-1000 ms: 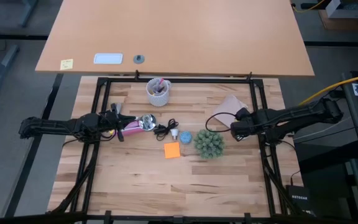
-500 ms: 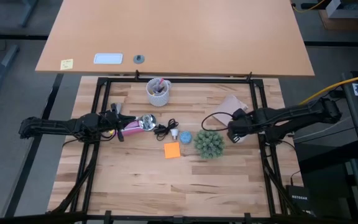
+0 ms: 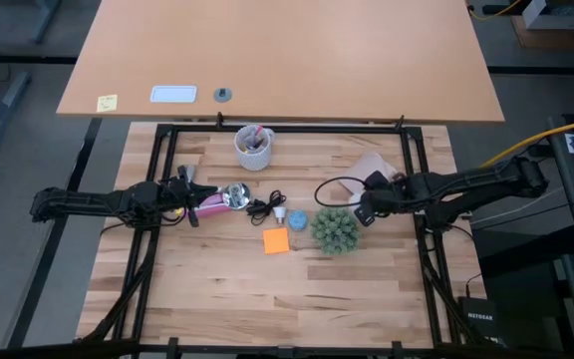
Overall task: Screw lightbulb
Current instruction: Insert the lightbulb into the silver lamp
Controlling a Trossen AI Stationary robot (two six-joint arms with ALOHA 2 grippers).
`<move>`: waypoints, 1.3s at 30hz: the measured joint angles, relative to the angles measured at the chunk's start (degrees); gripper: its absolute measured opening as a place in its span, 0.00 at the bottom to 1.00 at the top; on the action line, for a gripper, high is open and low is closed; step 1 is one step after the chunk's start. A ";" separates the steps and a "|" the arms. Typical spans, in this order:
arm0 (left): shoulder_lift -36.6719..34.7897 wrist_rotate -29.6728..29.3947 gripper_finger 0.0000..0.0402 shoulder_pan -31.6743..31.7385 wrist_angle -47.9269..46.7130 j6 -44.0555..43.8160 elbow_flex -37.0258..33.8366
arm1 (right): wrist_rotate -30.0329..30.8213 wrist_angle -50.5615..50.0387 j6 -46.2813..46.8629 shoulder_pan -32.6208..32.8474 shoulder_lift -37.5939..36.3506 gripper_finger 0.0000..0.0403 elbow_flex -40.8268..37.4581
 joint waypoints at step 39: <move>-0.02 -0.02 0.00 -0.01 0.00 0.01 0.00 | 4.57 67.22 -38.94 0.00 9.82 0.29 0.11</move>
